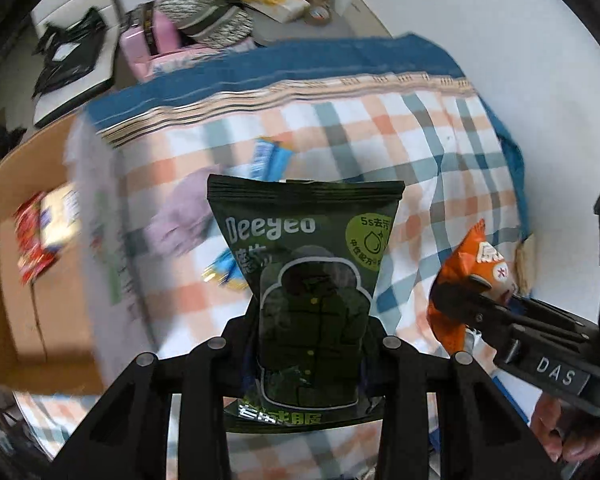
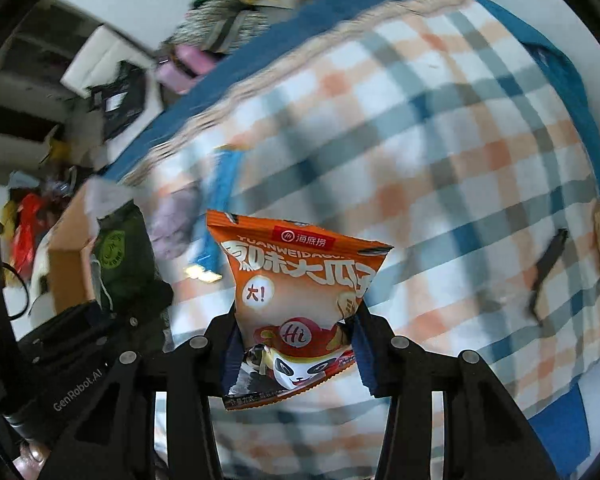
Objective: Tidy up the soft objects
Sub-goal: 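Carry both bags into the box and open both grippers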
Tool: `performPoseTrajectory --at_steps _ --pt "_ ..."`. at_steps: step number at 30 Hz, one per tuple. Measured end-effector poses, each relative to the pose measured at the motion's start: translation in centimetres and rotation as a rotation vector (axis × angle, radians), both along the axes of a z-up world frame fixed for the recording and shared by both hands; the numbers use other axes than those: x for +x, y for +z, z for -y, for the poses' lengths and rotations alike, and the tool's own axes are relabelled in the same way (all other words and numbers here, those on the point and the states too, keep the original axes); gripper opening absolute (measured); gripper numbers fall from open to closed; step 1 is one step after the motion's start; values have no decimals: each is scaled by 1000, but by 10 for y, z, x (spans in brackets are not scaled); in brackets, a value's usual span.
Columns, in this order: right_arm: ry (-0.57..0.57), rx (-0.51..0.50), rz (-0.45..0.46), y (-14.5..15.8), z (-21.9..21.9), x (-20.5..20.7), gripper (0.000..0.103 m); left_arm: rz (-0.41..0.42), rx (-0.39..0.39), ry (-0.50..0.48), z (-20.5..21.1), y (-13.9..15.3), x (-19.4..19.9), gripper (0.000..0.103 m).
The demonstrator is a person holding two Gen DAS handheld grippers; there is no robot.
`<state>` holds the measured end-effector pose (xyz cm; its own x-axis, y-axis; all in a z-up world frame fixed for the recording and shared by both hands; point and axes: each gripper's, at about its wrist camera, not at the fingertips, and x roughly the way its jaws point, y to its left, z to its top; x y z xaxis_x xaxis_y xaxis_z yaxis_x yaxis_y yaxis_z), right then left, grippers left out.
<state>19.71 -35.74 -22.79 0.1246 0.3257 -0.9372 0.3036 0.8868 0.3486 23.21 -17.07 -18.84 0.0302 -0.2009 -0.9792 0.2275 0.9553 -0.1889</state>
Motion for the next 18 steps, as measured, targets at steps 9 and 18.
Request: performPoseTrajectory --at_steps 9,18 --pt "199 52 99 71 -127 -7 49 78 -27 178 -149 51 -42 33" --pt "394 49 115 102 -269 -7 49 139 -3 280 -250 78 -55 33"
